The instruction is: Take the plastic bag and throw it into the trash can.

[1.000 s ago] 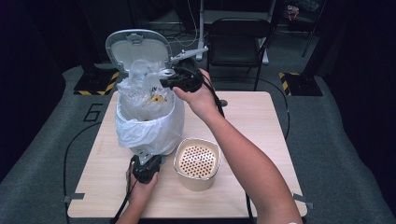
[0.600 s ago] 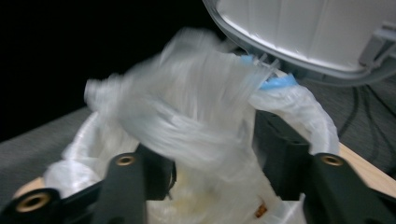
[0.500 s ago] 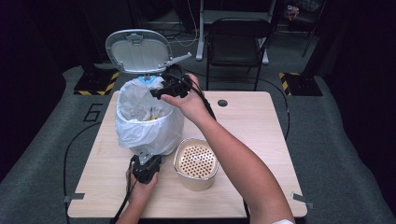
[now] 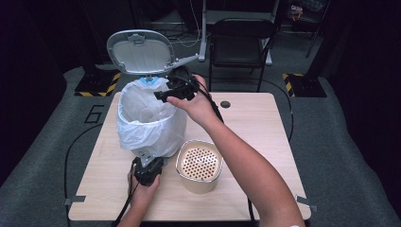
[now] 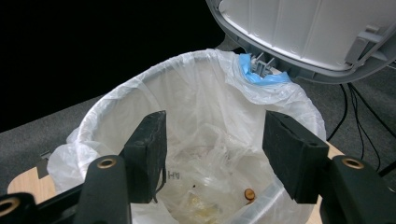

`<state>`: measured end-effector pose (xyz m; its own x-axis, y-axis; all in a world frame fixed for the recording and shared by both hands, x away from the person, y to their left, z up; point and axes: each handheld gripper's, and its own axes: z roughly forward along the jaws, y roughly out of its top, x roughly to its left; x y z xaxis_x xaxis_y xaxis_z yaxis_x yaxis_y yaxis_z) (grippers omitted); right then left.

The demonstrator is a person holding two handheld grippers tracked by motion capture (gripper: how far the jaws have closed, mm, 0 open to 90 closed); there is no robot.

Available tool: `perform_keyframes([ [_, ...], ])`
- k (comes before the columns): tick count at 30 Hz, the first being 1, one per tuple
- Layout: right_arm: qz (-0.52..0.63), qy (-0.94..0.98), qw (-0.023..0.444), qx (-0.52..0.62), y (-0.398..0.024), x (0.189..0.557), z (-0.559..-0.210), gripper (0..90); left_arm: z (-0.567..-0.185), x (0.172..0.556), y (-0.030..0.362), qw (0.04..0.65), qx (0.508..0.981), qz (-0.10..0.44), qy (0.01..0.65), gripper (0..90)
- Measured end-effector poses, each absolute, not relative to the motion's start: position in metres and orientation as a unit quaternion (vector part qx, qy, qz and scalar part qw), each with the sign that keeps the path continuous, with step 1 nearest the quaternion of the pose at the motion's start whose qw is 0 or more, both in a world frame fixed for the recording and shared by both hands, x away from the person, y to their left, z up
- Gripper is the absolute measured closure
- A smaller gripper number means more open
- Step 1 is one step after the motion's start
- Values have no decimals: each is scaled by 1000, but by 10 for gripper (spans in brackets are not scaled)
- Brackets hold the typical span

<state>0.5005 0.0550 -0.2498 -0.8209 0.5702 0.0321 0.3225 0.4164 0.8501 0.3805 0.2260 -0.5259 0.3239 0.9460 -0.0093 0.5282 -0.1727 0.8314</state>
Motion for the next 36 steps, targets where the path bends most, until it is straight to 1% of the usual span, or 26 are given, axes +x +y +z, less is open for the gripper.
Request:
perform_keyframes([
  [7,473,829,141,262,48,495,-245,368,-526,380,225,387,716,267,516,675],
  [13,477,824,142,269,33,491,-247,349,-526,381,226,387,717,269,514,675],
  [19,484,814,146,286,8,491,-253,320,-526,381,226,385,718,276,510,675],
  [21,485,809,152,294,-8,490,-256,310,-527,381,226,386,716,277,511,674],
  [22,484,811,160,289,-14,491,-257,309,-527,381,226,387,715,277,512,675],
  [25,482,807,162,299,-24,491,-259,309,-527,381,226,387,715,276,513,674],
  [30,483,800,171,313,-46,490,-265,309,-527,380,224,396,710,264,519,675],
  [32,475,801,181,316,-57,488,-271,298,-527,380,224,396,709,265,520,674],
  [33,475,801,181,316,-57,488,-271,298,-528,379,221,402,698,258,534,674],
  [36,476,799,188,316,-71,484,-277,291,-528,380,222,402,699,258,532,674],
])
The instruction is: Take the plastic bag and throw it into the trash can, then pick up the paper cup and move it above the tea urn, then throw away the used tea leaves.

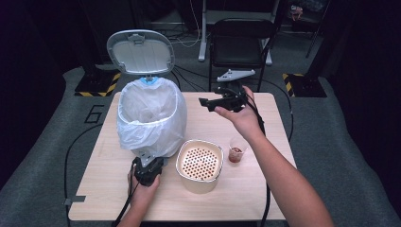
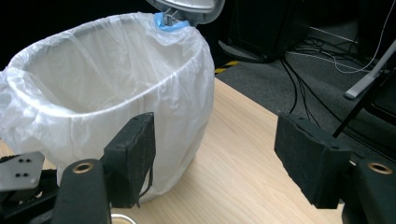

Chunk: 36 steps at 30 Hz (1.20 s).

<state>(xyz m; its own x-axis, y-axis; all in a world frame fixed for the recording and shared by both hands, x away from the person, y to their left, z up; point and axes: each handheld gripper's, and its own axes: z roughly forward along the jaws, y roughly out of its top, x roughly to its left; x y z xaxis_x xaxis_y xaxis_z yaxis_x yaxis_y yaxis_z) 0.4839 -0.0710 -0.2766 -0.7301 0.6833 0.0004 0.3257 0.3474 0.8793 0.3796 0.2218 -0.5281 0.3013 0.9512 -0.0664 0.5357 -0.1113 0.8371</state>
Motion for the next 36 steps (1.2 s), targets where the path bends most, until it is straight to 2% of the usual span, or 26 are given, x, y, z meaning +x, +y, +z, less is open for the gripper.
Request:
perform_keyframes([
  [9,478,794,199,318,-98,473,-293,263,-528,380,222,401,700,259,530,675],
  [18,469,790,205,337,-131,467,-325,227,-528,380,222,402,699,259,532,674],
  [25,460,793,212,339,-142,462,-344,169,-528,380,223,401,703,260,526,675],
  [36,454,793,219,342,-150,455,-370,128,-528,380,222,402,700,259,531,674],
])
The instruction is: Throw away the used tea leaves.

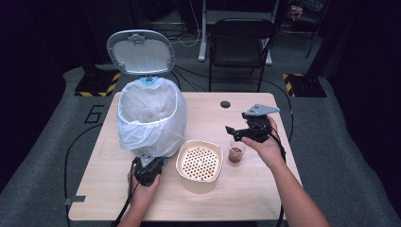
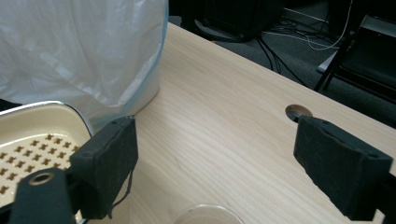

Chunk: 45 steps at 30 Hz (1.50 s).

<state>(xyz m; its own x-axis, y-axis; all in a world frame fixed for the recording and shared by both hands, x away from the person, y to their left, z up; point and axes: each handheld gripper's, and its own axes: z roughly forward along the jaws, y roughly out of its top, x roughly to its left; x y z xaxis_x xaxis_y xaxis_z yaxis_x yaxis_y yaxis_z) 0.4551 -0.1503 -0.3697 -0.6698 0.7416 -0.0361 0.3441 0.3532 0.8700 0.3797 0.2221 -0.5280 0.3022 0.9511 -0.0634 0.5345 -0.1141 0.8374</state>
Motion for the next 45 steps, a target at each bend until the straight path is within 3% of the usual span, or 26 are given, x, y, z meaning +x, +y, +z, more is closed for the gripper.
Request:
perform_keyframes([
  [3,451,790,214,356,-153,454,-379,73,-528,380,222,402,699,258,532,675],
  [14,450,786,198,374,-167,447,-415,56,-528,380,222,402,700,259,531,674],
  [45,427,796,175,392,-164,449,-472,125,-528,379,223,400,704,257,528,674],
])
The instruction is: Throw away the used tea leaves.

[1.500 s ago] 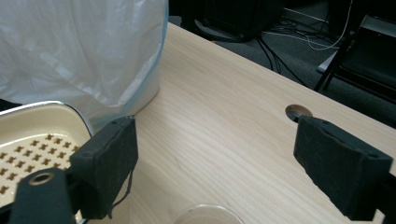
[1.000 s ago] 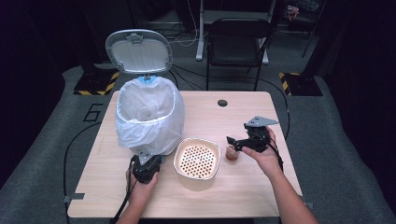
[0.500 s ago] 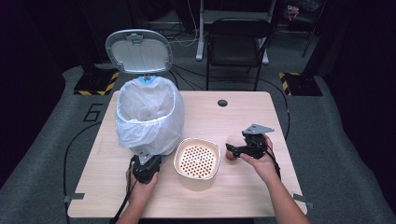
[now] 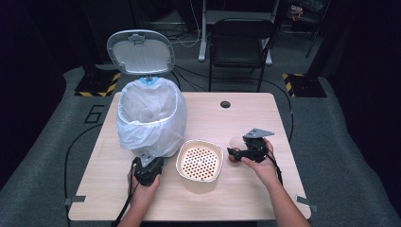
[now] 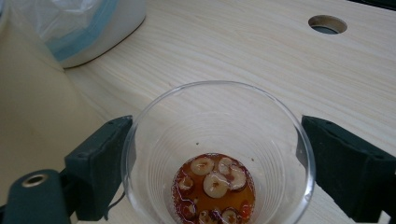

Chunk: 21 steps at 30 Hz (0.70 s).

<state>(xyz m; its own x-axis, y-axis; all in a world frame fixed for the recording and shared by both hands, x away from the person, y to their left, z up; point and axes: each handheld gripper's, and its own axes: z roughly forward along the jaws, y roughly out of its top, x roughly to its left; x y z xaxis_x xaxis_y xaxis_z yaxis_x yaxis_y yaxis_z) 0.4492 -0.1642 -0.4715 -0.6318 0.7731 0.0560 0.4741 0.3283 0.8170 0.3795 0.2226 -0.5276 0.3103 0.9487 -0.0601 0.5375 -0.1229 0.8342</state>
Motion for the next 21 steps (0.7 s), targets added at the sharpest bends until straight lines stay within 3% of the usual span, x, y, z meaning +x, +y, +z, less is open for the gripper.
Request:
perform_keyframes([
  [11,418,802,178,389,-161,448,-482,158,-528,380,223,400,703,257,528,674],
  [21,420,804,174,384,-160,450,-486,277,-528,379,222,400,703,258,528,674],
])
